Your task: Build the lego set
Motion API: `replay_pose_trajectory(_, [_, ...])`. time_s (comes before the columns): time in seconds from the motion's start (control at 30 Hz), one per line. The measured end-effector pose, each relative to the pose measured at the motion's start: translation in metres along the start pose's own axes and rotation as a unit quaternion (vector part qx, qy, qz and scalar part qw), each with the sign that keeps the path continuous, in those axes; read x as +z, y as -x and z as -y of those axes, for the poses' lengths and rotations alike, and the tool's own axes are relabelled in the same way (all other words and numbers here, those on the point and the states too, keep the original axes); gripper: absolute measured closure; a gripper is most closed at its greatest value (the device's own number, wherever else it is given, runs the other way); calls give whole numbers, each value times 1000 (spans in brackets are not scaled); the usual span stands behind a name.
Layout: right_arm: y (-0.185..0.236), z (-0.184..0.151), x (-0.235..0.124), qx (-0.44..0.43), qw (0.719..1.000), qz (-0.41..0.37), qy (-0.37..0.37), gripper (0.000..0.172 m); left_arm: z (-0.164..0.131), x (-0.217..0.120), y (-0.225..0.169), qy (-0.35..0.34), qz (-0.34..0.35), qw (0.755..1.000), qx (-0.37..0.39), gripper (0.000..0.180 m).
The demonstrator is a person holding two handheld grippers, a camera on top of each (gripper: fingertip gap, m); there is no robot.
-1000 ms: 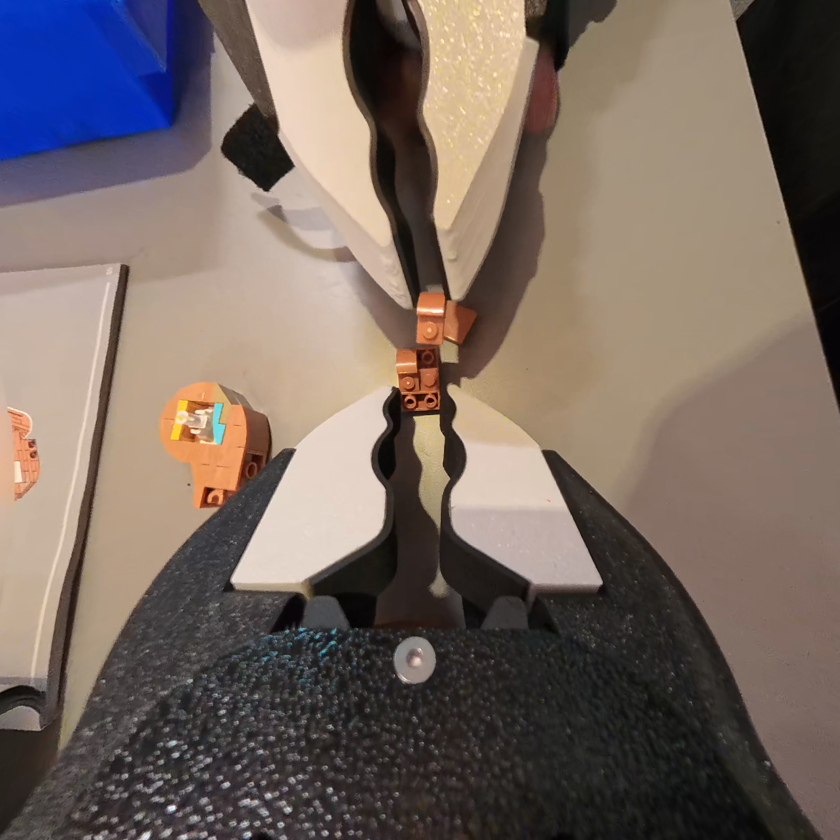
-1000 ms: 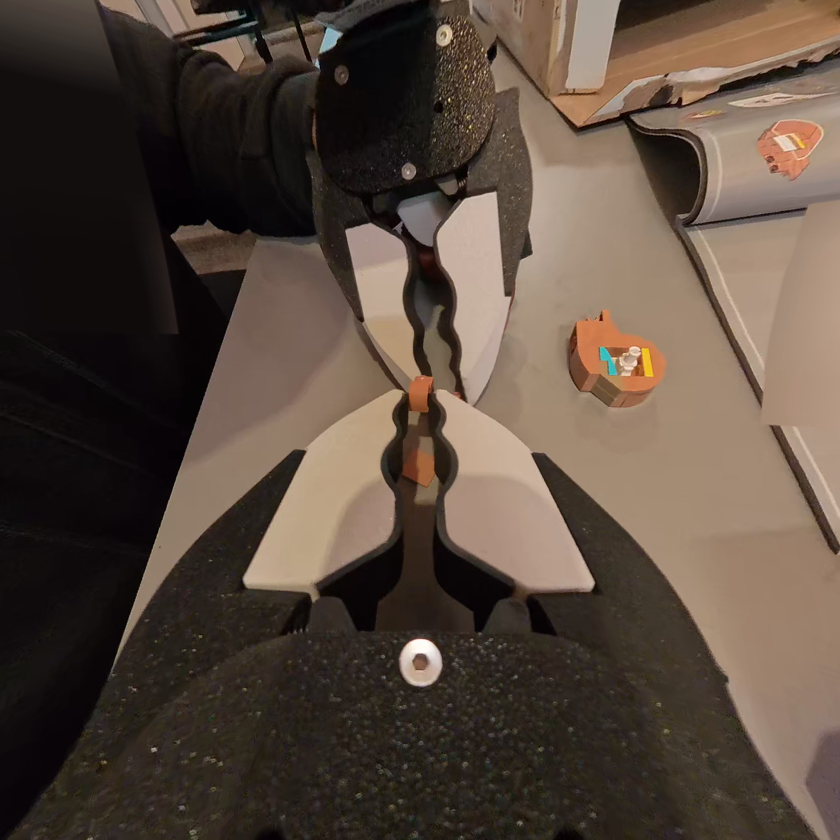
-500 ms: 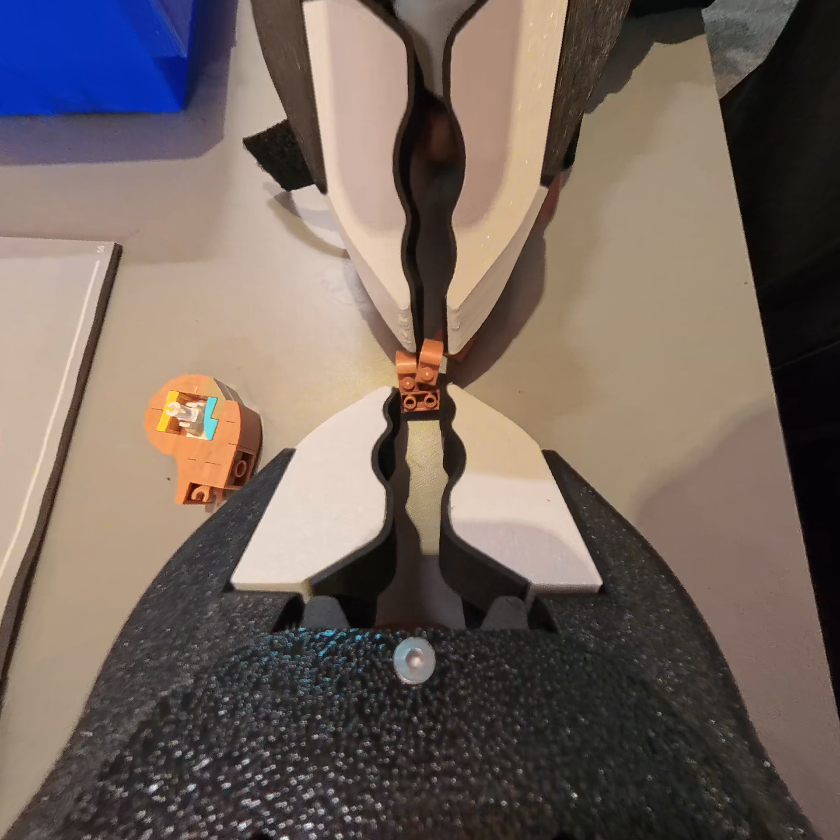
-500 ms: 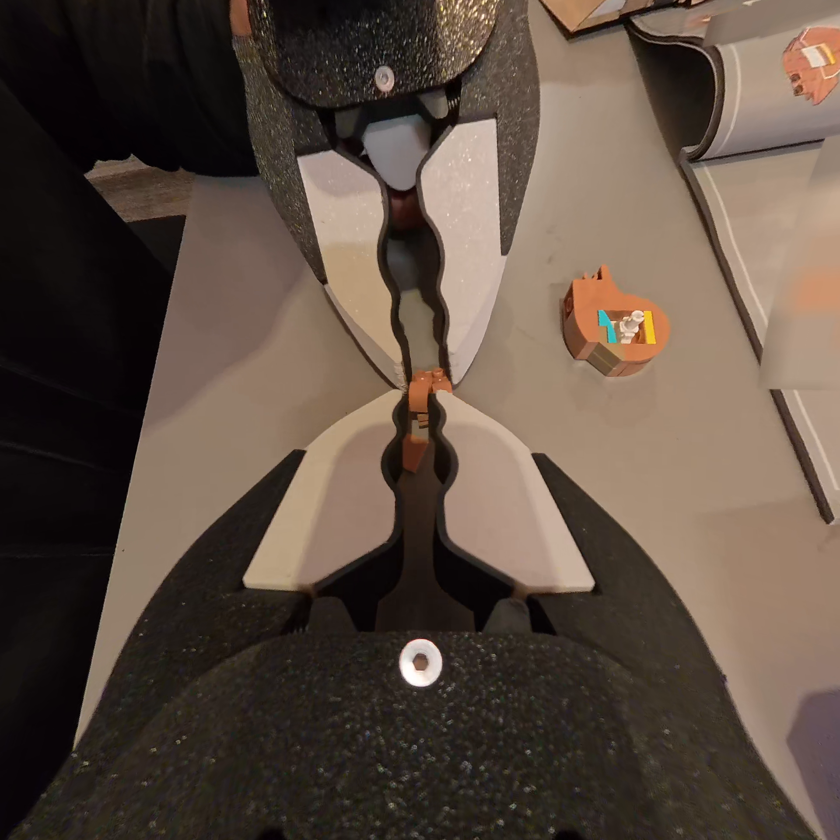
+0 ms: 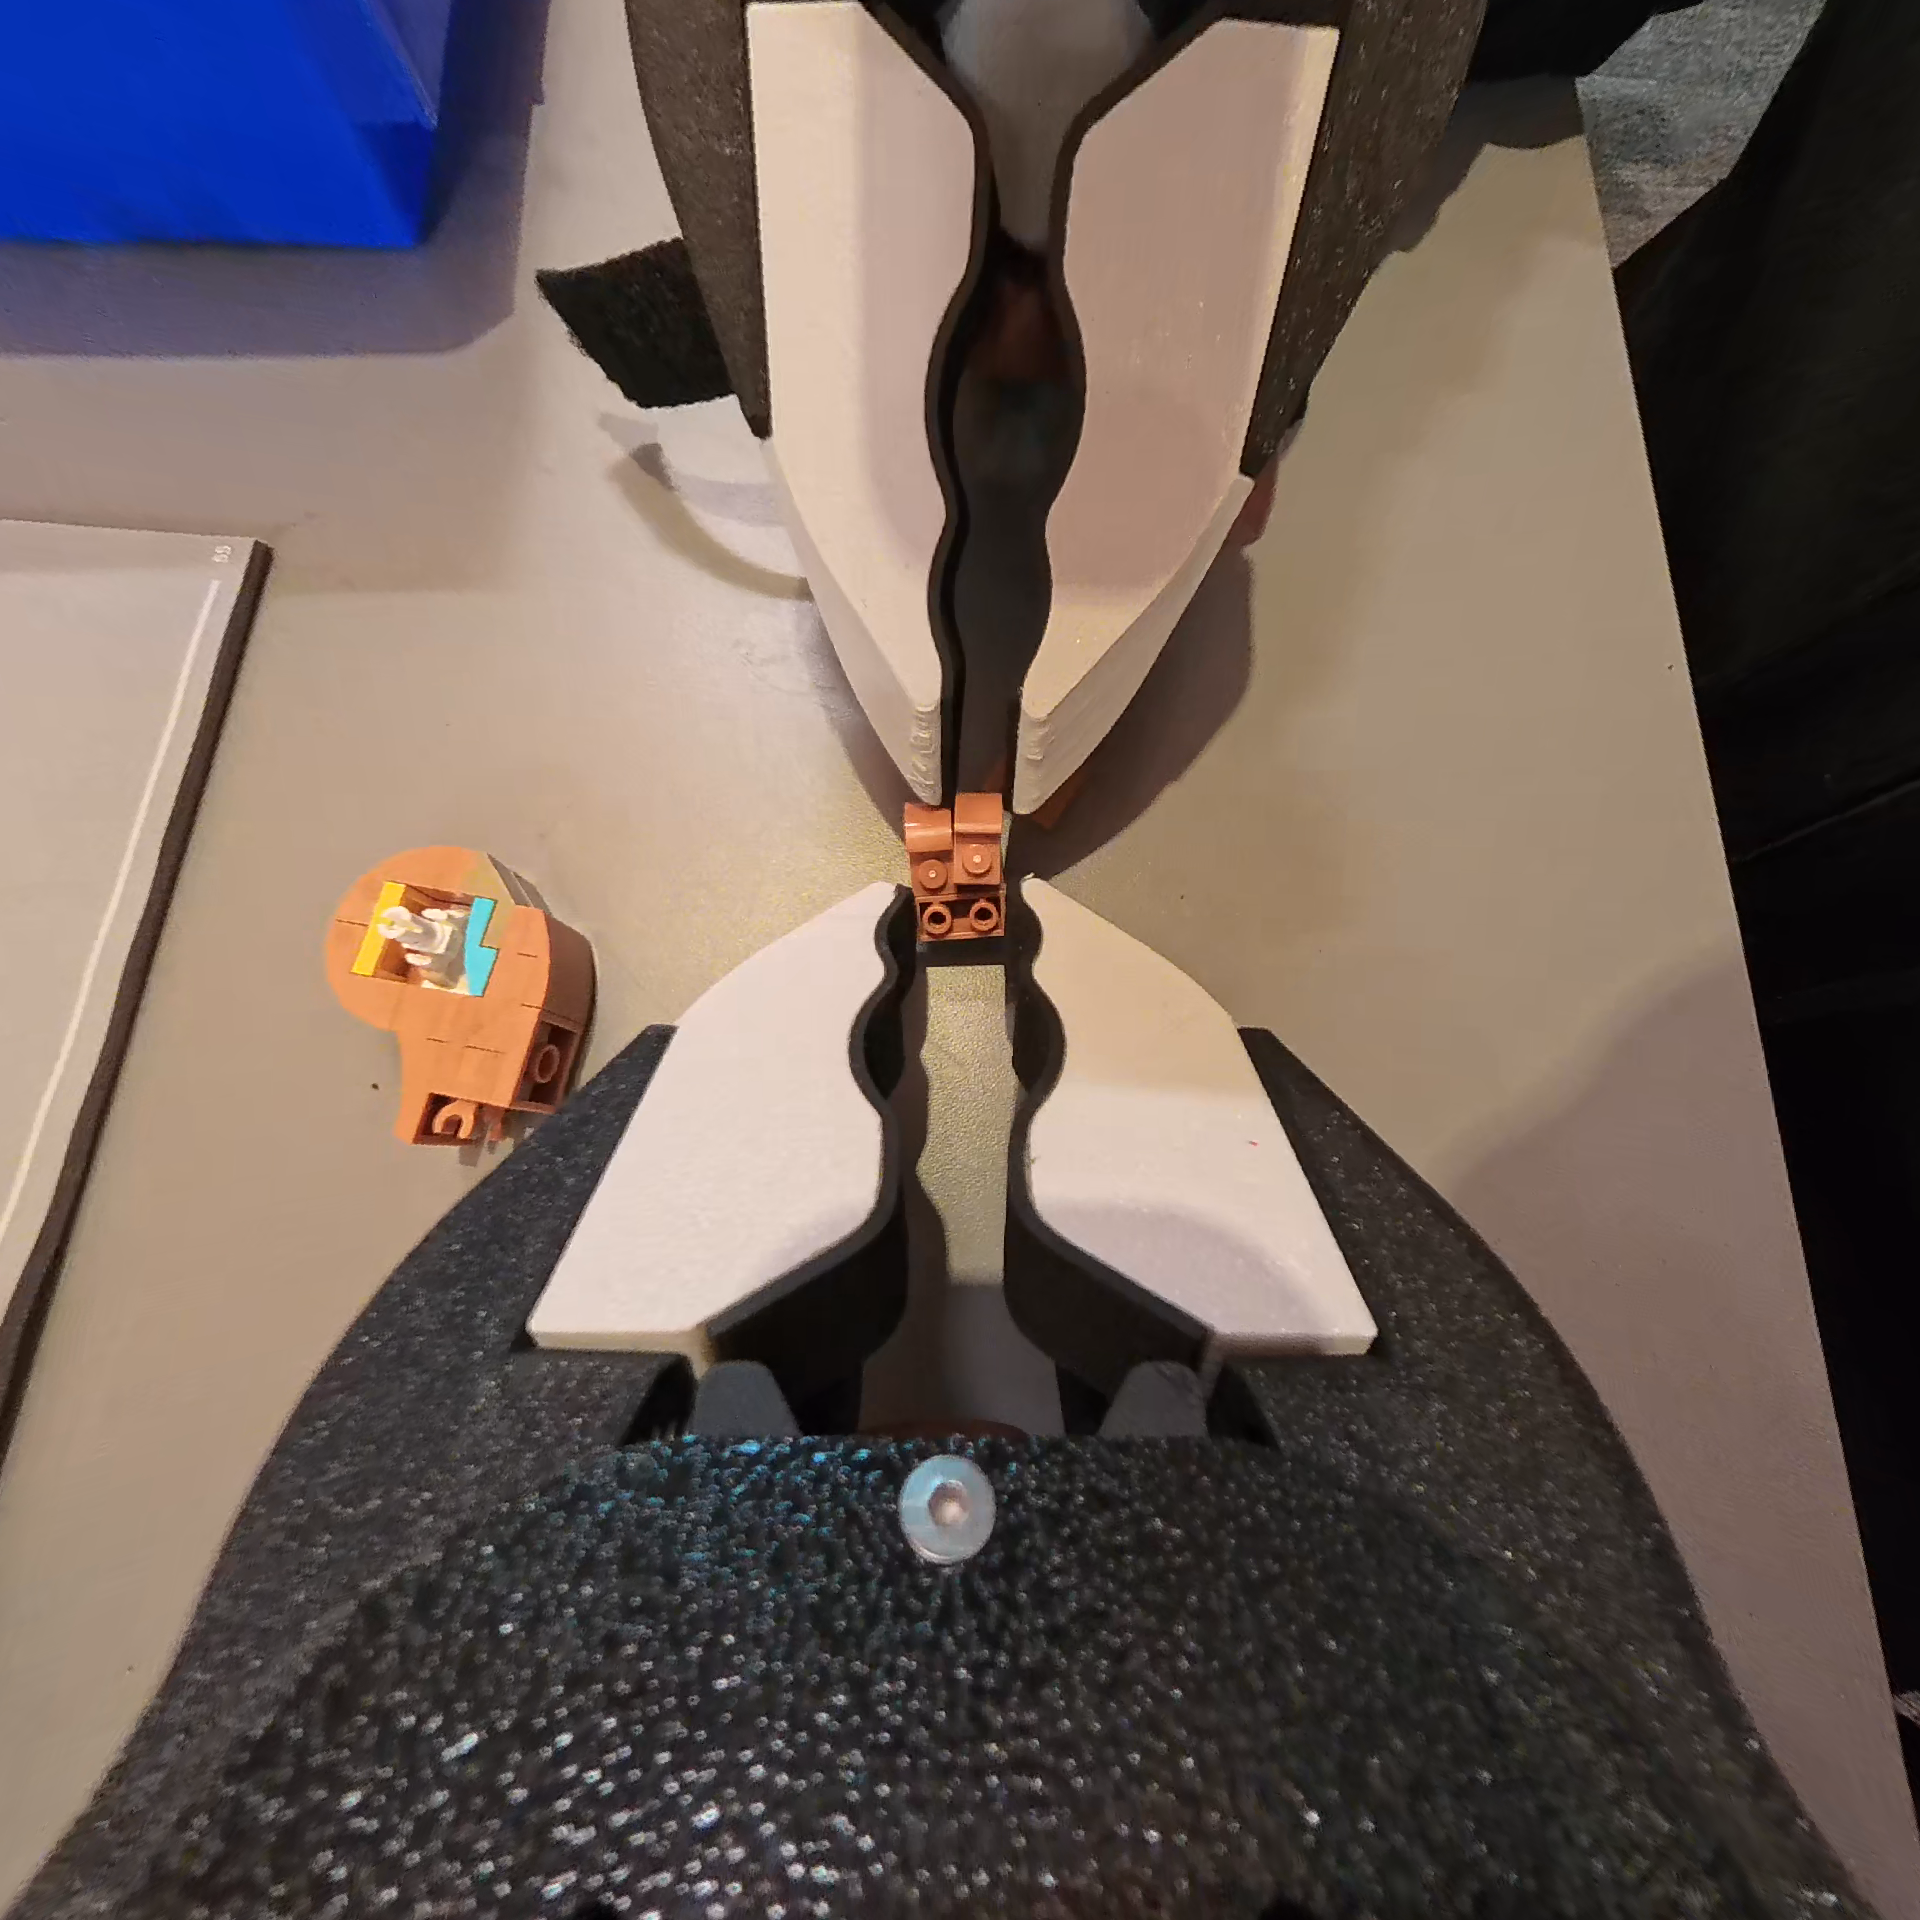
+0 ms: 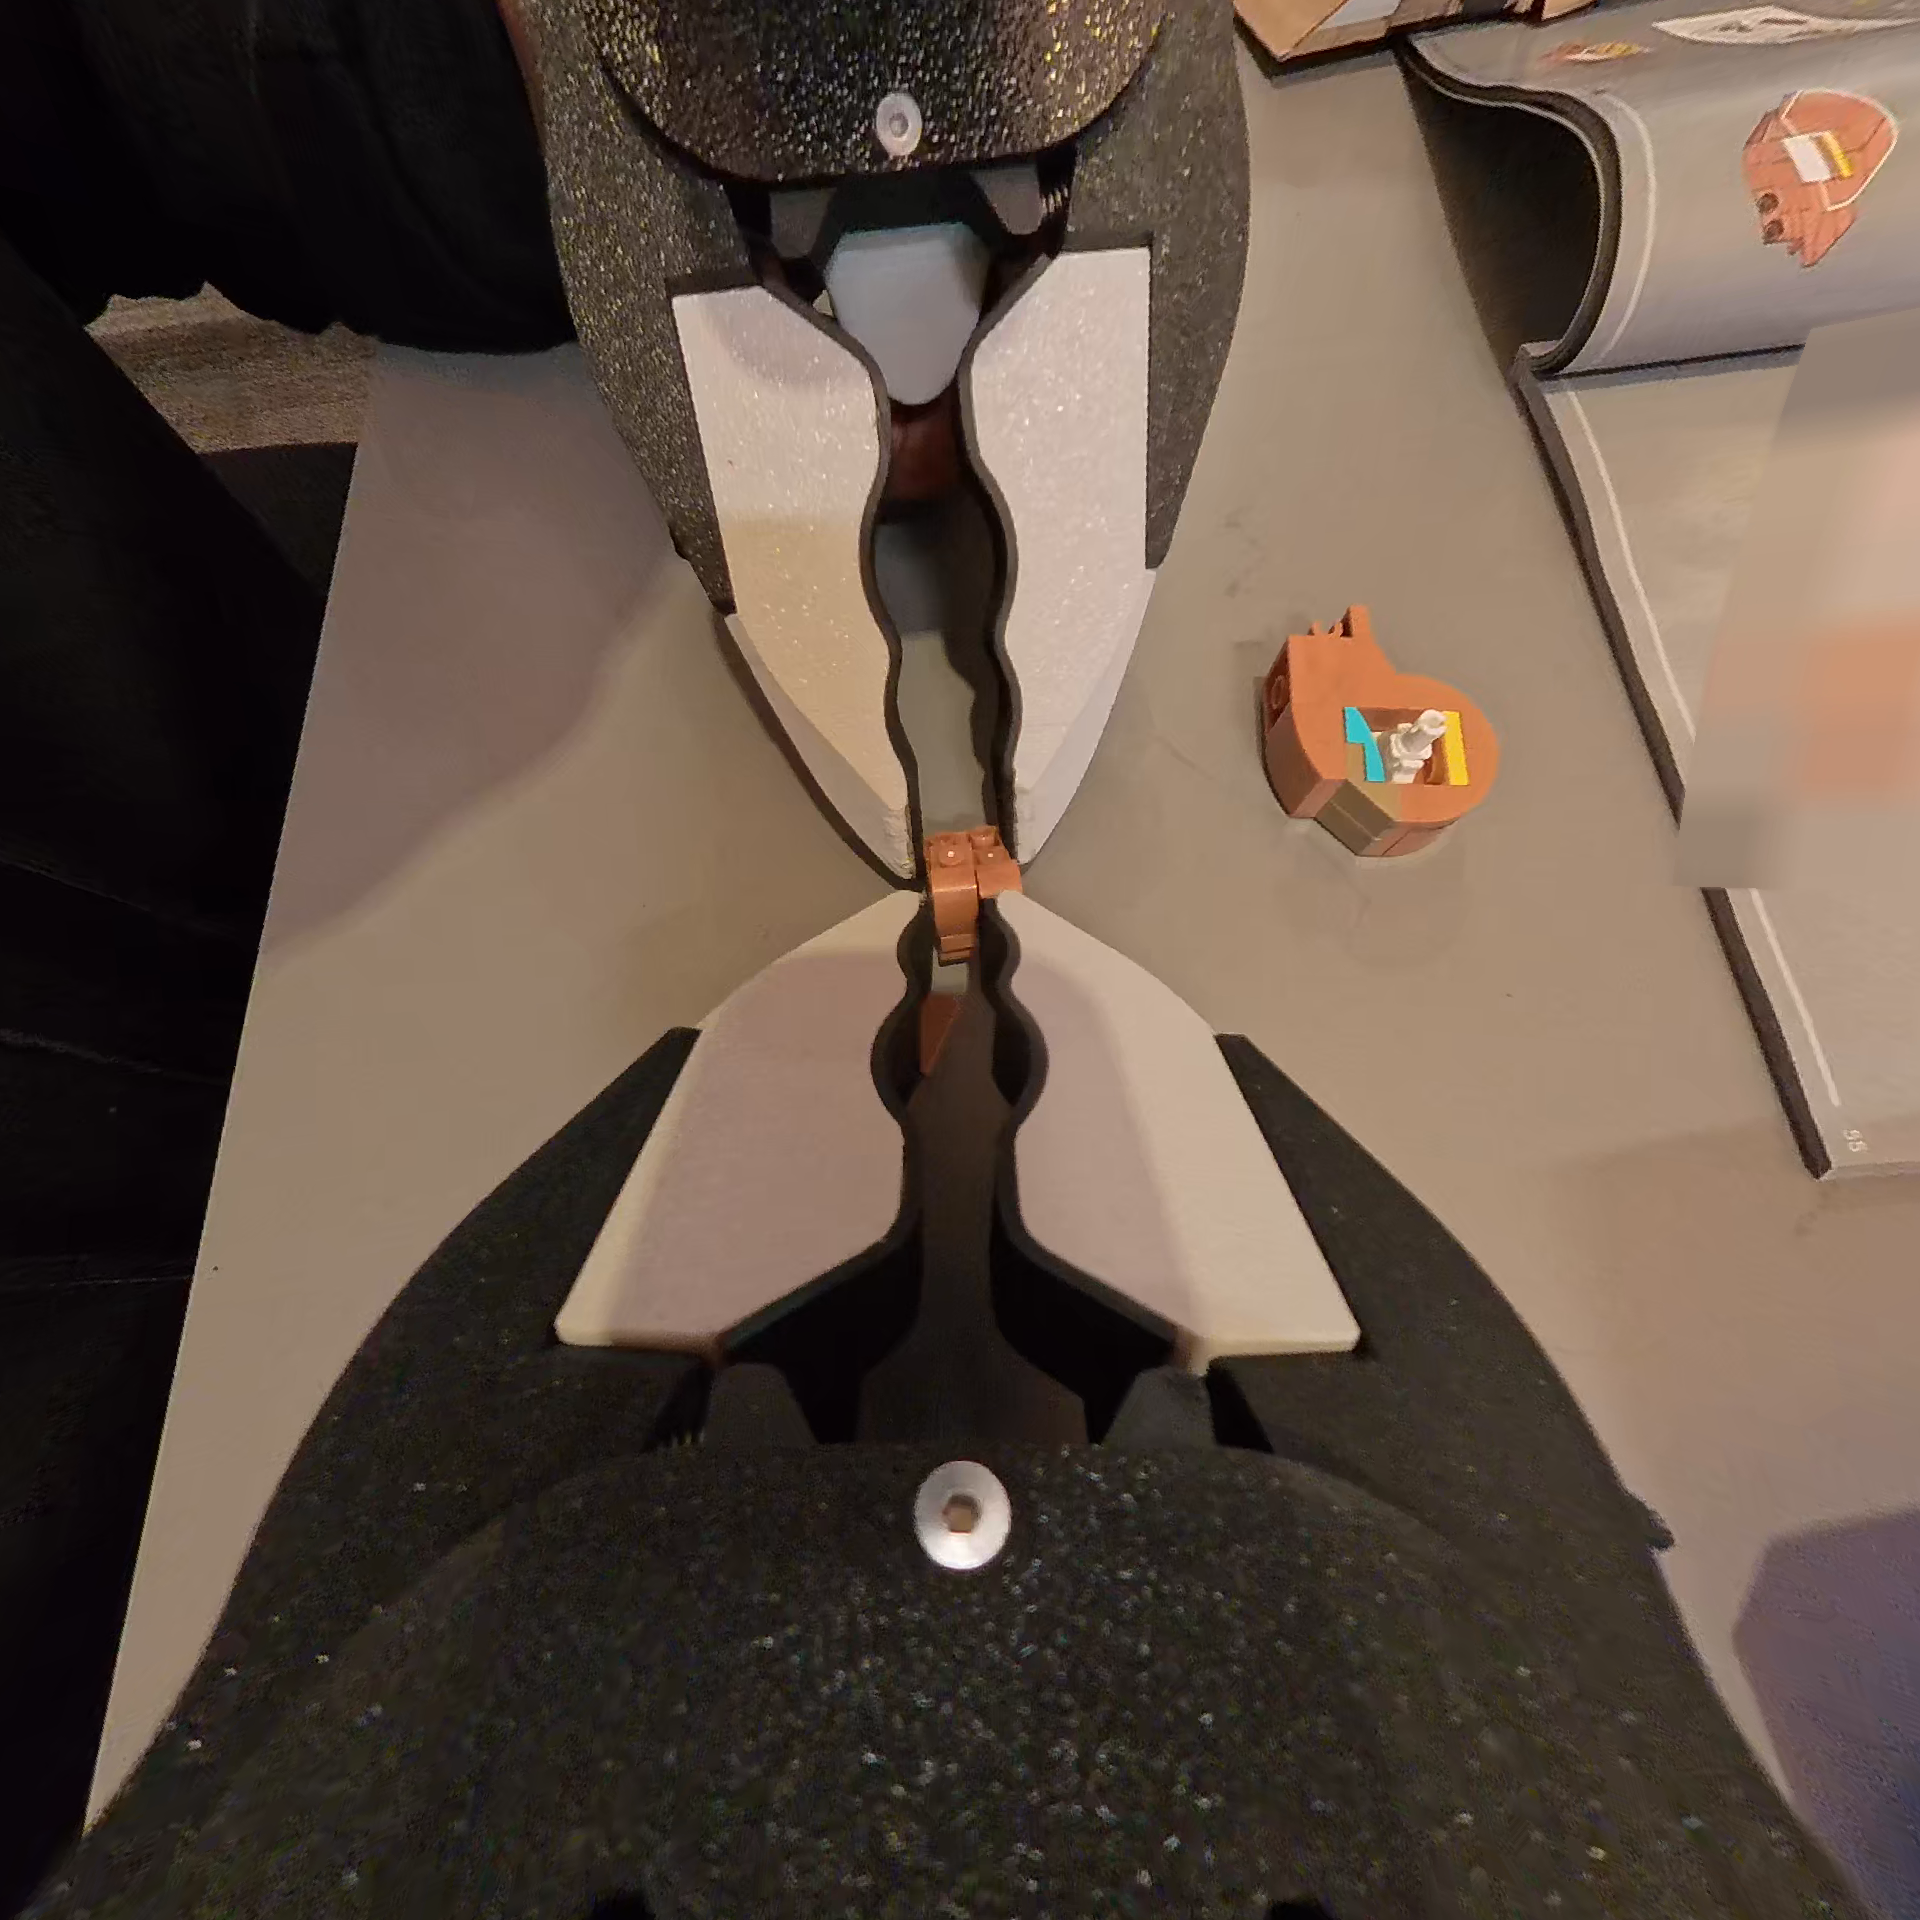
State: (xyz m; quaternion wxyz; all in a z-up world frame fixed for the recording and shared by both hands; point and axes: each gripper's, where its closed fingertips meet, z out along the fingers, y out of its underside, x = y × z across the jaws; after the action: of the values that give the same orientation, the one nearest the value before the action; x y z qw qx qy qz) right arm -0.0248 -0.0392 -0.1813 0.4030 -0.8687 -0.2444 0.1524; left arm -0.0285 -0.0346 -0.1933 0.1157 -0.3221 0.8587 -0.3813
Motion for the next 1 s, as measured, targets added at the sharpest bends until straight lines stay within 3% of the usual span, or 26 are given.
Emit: replay_pose_trajectory(1.0, [2,4,-4,-18,1000,3,-12,155,3,-5,-5,-21,-46,997,-60,165])
